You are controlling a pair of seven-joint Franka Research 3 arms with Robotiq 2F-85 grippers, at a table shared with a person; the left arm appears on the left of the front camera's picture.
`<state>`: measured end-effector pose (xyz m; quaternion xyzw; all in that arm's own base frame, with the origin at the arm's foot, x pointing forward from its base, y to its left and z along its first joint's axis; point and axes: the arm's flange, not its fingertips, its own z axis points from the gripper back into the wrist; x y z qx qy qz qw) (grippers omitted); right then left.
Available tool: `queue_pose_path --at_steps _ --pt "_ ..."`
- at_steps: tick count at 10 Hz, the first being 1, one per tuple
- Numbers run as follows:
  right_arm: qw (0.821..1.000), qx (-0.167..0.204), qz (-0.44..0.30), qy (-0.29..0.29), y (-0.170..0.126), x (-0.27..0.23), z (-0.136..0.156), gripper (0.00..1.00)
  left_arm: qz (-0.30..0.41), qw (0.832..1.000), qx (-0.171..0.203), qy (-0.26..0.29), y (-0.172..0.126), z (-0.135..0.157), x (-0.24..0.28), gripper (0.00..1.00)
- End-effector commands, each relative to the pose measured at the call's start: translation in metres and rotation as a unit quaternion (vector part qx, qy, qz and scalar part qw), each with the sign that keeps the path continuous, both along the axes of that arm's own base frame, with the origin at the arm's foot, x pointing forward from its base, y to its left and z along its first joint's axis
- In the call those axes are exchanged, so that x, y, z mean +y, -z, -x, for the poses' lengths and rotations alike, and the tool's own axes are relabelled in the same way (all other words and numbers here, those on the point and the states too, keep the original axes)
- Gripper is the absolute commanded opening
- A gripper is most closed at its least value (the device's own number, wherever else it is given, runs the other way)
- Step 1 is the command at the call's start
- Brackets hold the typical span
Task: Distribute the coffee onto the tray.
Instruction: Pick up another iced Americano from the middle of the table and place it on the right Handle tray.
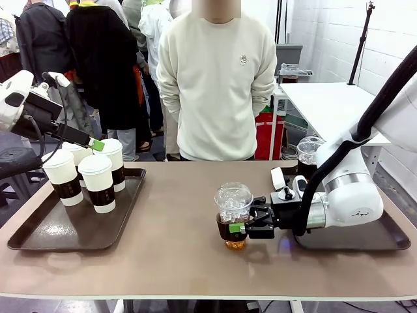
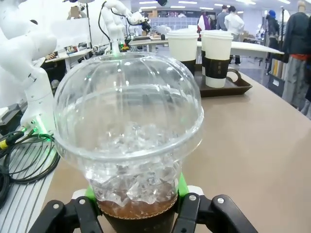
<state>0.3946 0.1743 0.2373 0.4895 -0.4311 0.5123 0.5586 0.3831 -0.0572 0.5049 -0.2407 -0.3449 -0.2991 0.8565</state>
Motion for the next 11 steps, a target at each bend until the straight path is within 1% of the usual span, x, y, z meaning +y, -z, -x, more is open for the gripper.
queue_pose_path --at_steps 1,3,6,7,8,9,11 --pt "1.0 -0.001 -0.028 0.014 -0.036 -0.008 0.01 0.65 0.009 1.0 0.003 0.001 0.001 -0.001 0.0 1.0" --pt "0.999 -0.015 -0.021 0.024 -0.078 -0.029 0.026 0.65 0.009 1.0 0.003 0.001 0.001 -0.001 0.0 1.0" --pt "0.999 -0.005 -0.009 0.031 -0.12 -0.088 0.032 0.65 0.009 1.0 0.003 0.001 0.001 -0.001 0.0 1.0" --pt "1.0 -0.003 -0.008 0.029 -0.128 -0.113 0.031 0.65 0.009 1.0 0.003 0.001 0.001 -0.001 0.0 1.0" --pt "1.0 0.005 0.009 0.023 -0.133 -0.138 0.026 0.65 0.009 1.0 0.003 0.001 0.001 -0.001 0.0 1.0" --pt "0.999 -0.004 0.015 0.029 -0.134 -0.158 0.023 0.65 0.009 1.0 0.003 0.001 0.001 -0.001 0.0 1.0" --pt "0.999 -0.013 0.026 0.031 -0.122 -0.187 0.015 0.65 0.009 1.0 0.003 0.001 0.001 -0.001 0.0 1.0"
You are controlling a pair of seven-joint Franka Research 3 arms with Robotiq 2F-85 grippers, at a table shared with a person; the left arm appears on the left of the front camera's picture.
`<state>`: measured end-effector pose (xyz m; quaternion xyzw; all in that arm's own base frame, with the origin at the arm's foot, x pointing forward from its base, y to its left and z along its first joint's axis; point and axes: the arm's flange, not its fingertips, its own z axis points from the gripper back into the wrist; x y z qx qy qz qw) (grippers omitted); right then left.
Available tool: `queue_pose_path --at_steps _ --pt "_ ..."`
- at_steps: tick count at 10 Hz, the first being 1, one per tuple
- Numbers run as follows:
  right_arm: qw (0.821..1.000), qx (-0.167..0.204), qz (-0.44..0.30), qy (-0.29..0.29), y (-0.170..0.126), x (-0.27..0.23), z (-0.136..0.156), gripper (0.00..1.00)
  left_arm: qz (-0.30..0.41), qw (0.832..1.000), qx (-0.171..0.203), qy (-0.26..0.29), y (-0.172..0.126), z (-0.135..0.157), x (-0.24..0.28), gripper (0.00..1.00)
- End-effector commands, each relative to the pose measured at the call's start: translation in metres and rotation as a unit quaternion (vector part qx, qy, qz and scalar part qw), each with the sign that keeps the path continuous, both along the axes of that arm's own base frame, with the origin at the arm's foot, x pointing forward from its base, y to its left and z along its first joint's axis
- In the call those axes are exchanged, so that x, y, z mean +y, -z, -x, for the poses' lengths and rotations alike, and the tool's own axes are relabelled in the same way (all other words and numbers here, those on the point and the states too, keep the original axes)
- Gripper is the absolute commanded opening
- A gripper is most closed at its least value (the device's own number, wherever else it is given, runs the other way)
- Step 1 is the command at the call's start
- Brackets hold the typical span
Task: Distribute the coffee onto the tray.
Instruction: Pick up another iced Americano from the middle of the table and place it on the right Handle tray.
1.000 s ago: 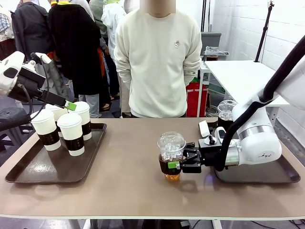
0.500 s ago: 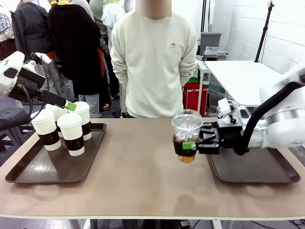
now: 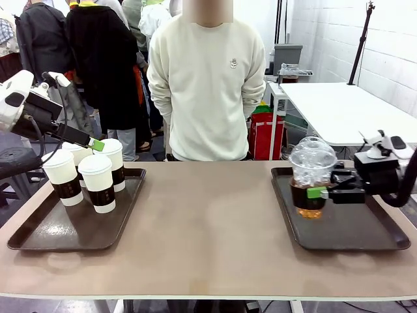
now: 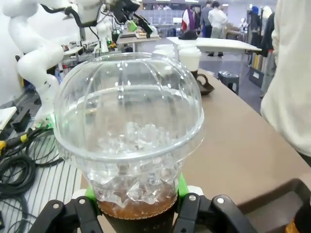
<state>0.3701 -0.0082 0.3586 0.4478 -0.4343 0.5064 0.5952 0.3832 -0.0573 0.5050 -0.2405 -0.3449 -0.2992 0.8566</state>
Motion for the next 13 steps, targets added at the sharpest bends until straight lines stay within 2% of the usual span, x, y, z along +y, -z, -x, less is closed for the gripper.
queue_pose_path --at_steps 1,3,5,7,8,12,13 --pt "1.0 -0.02 0.001 -0.004 0.008 -0.015 -0.015 0.65 0.009 1.0 0.003 0.001 0.001 -0.001 0.0 1.0" --pt "0.999 -0.049 -0.004 -0.004 0.026 -0.03 -0.028 0.65 0.009 1.0 0.003 0.001 0.001 -0.001 0.0 1.0" --pt "0.999 -0.038 -0.014 0.0 0.034 -0.037 -0.04 0.65 0.009 1.0 0.003 0.001 0.001 -0.001 0.0 1.0" --pt "0.999 -0.037 -0.023 0.009 0.032 -0.033 -0.037 0.65 0.009 1.0 0.003 0.001 0.001 -0.001 0.0 1.0" --pt "1.0 -0.03 0.009 0.001 0.042 -0.037 -0.036 0.65 0.009 1.0 0.003 0.001 0.001 -0.001 0.0 1.0" --pt "1.0 -0.027 0.01 0.001 0.045 -0.038 -0.037 0.65 0.009 1.0 0.003 0.001 0.001 -0.001 0.0 1.0" --pt "1.0 -0.03 0.009 -0.003 0.052 -0.04 -0.044 0.65 0.009 1.0 0.003 0.001 0.001 -0.001 0.0 1.0"
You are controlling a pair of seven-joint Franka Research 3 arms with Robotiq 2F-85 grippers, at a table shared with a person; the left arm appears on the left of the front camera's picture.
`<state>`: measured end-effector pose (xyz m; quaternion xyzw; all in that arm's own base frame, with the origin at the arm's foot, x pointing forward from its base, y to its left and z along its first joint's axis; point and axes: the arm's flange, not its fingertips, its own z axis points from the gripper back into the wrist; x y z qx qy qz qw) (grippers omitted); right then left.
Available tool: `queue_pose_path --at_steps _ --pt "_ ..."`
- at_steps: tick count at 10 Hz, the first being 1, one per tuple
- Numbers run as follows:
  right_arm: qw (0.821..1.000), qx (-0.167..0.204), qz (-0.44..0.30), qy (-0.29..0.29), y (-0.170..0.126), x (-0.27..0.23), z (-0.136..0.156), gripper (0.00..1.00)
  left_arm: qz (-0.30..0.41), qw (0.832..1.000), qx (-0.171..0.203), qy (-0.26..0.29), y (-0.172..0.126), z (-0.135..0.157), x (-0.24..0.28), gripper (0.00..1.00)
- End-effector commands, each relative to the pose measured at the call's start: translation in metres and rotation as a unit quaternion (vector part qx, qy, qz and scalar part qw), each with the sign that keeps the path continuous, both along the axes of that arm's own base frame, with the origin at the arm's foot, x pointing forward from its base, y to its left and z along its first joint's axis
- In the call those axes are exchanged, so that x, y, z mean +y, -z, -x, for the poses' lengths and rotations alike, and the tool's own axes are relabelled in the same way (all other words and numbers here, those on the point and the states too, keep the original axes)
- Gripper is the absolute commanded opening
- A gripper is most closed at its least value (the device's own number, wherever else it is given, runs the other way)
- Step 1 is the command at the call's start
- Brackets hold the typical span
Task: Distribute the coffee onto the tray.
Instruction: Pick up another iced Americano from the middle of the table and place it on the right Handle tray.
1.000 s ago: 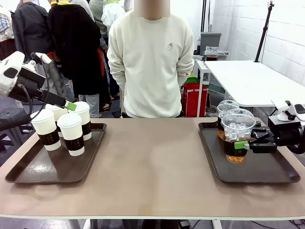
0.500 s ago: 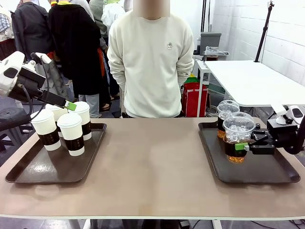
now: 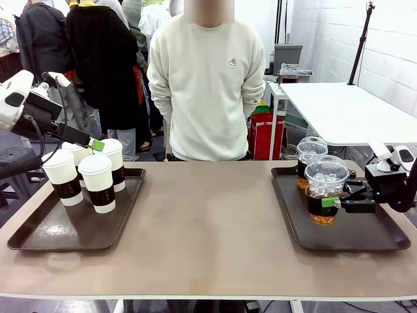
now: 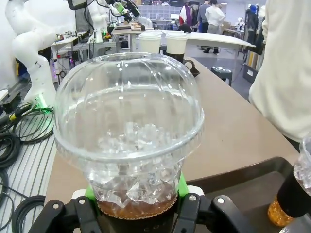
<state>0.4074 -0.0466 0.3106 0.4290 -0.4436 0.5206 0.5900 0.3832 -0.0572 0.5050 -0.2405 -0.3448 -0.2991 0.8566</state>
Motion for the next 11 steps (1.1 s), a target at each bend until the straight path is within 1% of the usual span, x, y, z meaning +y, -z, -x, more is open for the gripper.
queue_pose_path --at_steps 1,4,7,11 --pt "1.0 -0.011 -0.018 -0.017 0.008 -0.006 -0.014 0.65 0.009 1.0 0.003 0.001 0.001 -0.001 0.0 1.0" --pt "0.999 -0.013 -0.04 -0.026 0.024 -0.014 -0.028 0.65 0.009 1.0 0.003 0.001 0.001 -0.001 0.0 1.0" --pt "0.999 -0.01 -0.044 -0.017 0.041 -0.019 -0.04 0.65 0.009 1.0 0.003 0.001 0.001 -0.001 0.0 1.0" --pt "0.998 0.015 -0.056 -0.015 0.061 -0.022 -0.055 0.65 0.009 1.0 0.003 0.001 0.001 -0.001 0.0 1.0"
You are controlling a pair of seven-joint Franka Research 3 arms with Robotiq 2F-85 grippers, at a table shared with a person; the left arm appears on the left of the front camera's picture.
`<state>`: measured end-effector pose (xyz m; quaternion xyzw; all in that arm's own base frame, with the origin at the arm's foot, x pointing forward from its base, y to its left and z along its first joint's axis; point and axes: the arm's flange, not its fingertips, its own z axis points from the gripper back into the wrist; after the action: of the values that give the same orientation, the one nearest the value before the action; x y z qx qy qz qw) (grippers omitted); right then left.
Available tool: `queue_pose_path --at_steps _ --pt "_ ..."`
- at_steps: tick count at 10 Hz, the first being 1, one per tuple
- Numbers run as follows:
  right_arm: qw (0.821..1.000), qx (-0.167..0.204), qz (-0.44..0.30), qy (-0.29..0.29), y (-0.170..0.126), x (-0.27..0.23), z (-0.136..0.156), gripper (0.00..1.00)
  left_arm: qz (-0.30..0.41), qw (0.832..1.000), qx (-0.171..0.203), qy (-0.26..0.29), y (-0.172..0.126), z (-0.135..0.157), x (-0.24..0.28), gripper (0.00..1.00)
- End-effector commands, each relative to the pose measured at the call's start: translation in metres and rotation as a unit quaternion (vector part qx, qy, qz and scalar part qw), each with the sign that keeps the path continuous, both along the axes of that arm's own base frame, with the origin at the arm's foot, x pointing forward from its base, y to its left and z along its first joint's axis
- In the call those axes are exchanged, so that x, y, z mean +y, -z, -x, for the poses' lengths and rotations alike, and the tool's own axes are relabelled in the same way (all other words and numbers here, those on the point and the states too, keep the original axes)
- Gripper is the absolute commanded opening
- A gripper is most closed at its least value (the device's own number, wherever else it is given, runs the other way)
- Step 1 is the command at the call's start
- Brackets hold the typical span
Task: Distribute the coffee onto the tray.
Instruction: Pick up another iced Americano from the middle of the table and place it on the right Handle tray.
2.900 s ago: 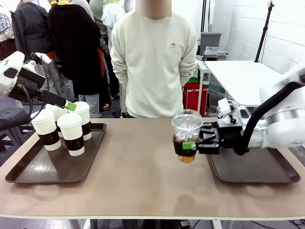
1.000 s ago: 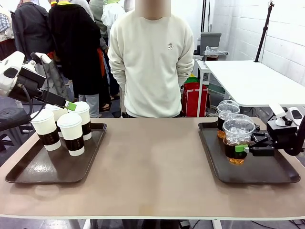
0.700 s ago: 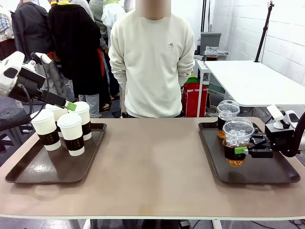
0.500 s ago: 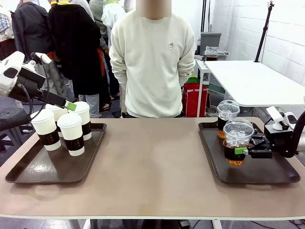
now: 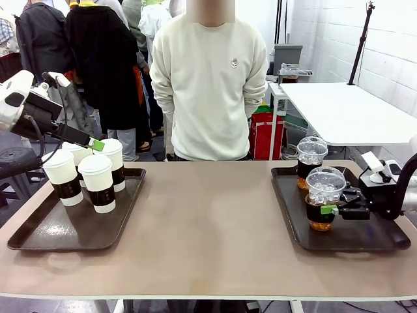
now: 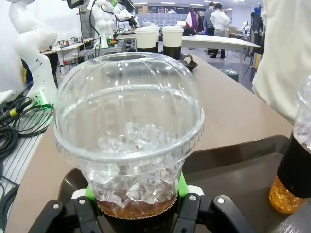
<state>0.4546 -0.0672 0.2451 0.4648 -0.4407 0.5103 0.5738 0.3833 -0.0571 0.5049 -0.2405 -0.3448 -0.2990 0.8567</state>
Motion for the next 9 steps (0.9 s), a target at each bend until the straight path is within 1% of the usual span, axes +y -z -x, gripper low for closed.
queue_pose_path --at_steps 1,2,3,4,6,9 --pt "1.0 0.003 -0.026 0.006 -0.002 -0.002 -0.01 0.65 0.009 1.0 0.003 0.001 0.001 -0.001 -0.001 1.0" --pt "1.0 0.009 -0.025 0.006 0.0 -0.002 -0.012 0.65 0.009 1.0 0.003 0.001 0.001 -0.001 -0.001 1.0" --pt "1.0 0.014 -0.022 0.005 0.002 -0.003 -0.012 0.84 0.009 1.0 0.003 0.001 0.001 -0.001 -0.001 1.0" --pt "1.0 0.022 -0.019 0.006 0.003 -0.004 -0.012 1.0 0.009 1.0 0.003 0.001 0.001 -0.001 -0.001 1.0" --pt "0.999 0.047 -0.008 0.009 0.001 -0.008 -0.009 1.0 0.009 1.0 0.003 0.001 0.001 -0.001 -0.001 1.0" --pt "0.998 0.06 0.008 0.032 -0.006 -0.027 0.005 1.0 0.009 1.0 0.003 0.001 0.001 -0.001 -0.001 1.0"
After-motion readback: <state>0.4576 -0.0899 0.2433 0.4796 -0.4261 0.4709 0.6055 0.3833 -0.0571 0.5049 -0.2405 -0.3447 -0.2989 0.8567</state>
